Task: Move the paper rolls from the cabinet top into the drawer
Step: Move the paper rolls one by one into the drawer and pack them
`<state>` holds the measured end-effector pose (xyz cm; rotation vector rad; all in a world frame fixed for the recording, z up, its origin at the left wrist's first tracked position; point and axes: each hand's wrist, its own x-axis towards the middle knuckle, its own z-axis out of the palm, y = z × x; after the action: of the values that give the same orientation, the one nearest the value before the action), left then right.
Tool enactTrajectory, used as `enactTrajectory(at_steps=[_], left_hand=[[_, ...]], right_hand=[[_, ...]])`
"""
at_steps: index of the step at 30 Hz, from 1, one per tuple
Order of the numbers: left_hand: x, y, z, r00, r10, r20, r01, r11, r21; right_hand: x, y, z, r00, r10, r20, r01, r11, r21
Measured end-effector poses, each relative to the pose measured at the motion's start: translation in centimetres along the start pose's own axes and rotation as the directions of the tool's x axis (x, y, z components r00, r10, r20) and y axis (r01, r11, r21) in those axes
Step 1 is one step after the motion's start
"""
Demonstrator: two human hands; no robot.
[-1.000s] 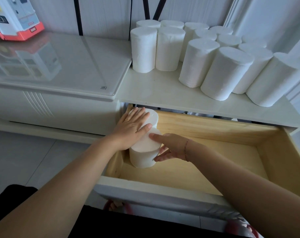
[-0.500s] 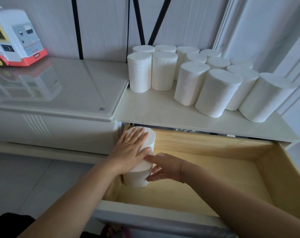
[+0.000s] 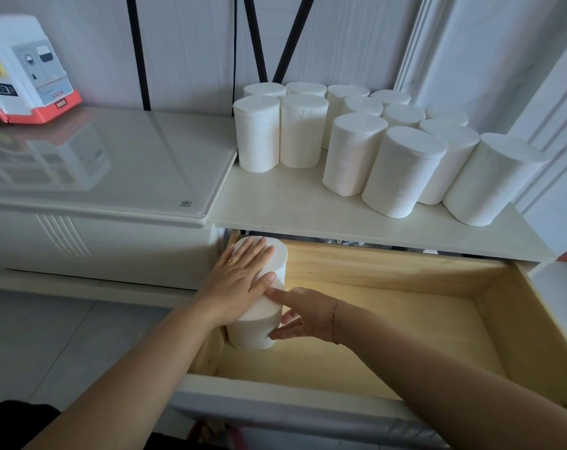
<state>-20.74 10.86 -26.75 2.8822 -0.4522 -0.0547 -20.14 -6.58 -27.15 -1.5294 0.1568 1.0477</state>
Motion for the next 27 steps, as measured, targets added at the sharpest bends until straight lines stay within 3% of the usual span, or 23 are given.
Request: enactTrajectory(at_steps=[3, 4, 5, 6, 8, 10, 11, 12, 13, 15, 18, 23, 27], left_hand=[[-0.1, 0.0, 0.1, 1.000, -0.005, -0.002, 0.005, 1.000, -0.001], [-0.1, 0.0, 0.2, 1.000, -0.008, -0.004, 0.008, 1.000, 0.002], [-0.1, -0.1, 0.2, 1.000, -0.010, -0.008, 0.010, 1.000, 0.002], [-0.1, -0.1, 0.3, 1.000, -0.010, -0.013, 0.010, 1.000, -0.001], [-0.1, -0.2, 0.3, 1.000, -0.005, -0.026, 0.005, 1.000, -0.005], [-0.1, -0.2, 0.4, 1.000, 0.003, -0.028, -0.003, 1.000, -0.006], [-0.1, -0.2, 0.5, 1.000, 0.003, -0.026, -0.003, 1.000, -0.009], [-0.1, -0.3, 0.5, 1.000, 0.000, -0.024, -0.001, 1.000, -0.015], [-0.1, -0.3, 0.5, 1.000, -0.003, -0.023, 0.002, 1.000, -0.021], [0.0, -0.3, 0.6, 1.000, -0.006, -0.024, 0.005, 1.000, -0.024], [0.0, -0.2, 0.6, 1.000, -0.010, -0.027, 0.010, 1.000, -0.017], [0.1, -0.1, 0.5, 0.999, -0.012, -0.032, 0.012, 1.000, -0.003], [0.1, -0.1, 0.5, 1.000, -0.018, -0.025, 0.018, 1.000, -0.020]], right_hand=[[-1.0, -1.0, -0.3, 0.992, -0.079, -0.098, 0.038, 0.931, -0.362], [-1.2, -1.6, -0.7, 0.960, -0.205, -0.190, 0.097, 0.881, -0.463], [-1.6, -2.3, -1.3, 0.883, -0.367, -0.294, 0.170, 0.833, -0.527], [-2.1, -3.2, -2.0, 0.755, -0.523, -0.396, 0.257, 0.791, -0.556], [-3.5, -5.1, -3.9, 0.403, -0.705, -0.584, 0.417, 0.709, -0.569], [-4.5, -6.8, -6.4, 0.037, -0.697, -0.716, 0.497, 0.634, -0.592], [-4.7, -7.5, -7.8, -0.094, -0.643, -0.760, 0.502, 0.629, -0.594], [-4.7, -8.1, -9.3, -0.159, -0.582, -0.797, 0.500, 0.649, -0.573], [-4.6, -8.6, -10.6, -0.159, -0.535, -0.830, 0.495, 0.684, -0.536], [-4.0, -9.3, -12.7, -0.052, -0.499, -0.865, 0.493, 0.741, -0.457], [-3.2, -9.8, -14.1, 0.064, -0.523, -0.850, 0.551, 0.728, -0.407], [-3.2, -9.7, -14.3, 0.099, -0.553, -0.828, 0.550, 0.724, -0.418], [-3.3, -8.3, -13.1, 0.181, -0.680, -0.711, 0.480, 0.692, -0.539]])
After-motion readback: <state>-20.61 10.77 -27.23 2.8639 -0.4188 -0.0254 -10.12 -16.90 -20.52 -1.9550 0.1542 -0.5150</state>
